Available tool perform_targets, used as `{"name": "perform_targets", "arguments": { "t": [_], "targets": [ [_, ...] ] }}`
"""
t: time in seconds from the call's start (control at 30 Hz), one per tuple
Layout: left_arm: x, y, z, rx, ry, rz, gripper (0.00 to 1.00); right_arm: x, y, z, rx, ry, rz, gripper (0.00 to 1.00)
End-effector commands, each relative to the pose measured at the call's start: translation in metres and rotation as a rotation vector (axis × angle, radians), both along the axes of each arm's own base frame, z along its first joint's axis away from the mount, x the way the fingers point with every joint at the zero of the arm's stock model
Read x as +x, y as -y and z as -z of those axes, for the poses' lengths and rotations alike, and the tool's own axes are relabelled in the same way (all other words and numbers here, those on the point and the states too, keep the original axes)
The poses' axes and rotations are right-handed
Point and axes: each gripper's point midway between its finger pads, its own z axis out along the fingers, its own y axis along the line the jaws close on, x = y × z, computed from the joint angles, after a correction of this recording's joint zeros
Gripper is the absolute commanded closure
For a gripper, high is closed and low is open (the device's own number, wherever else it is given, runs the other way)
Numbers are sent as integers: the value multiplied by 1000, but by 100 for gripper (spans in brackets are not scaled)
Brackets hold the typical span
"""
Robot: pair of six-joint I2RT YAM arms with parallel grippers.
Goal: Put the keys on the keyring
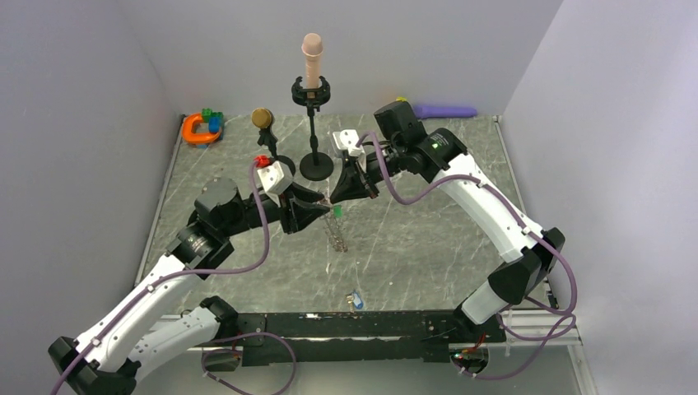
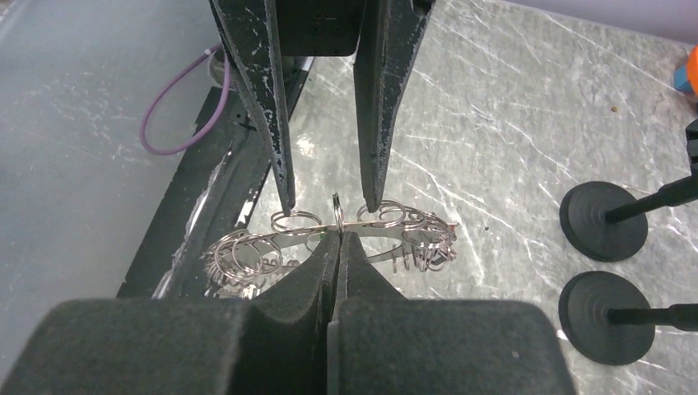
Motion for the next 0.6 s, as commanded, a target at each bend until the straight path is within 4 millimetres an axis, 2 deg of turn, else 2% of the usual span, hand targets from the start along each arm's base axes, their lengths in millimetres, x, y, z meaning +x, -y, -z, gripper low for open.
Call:
{"name": "perform_targets", "arguments": {
  "t": [0.0, 0.4, 0.57],
  "targets": [
    [-8, 2, -10, 64, 29, 60, 57, -7, 4, -22, 29, 69, -42, 100],
    [0, 8, -11, 174, 52, 103, 64, -2, 8, -4, -91, 182, -55, 100],
    [-1, 11, -7, 194, 34, 132, 71, 1, 9, -4, -114, 196, -59, 100]
  ]
}}
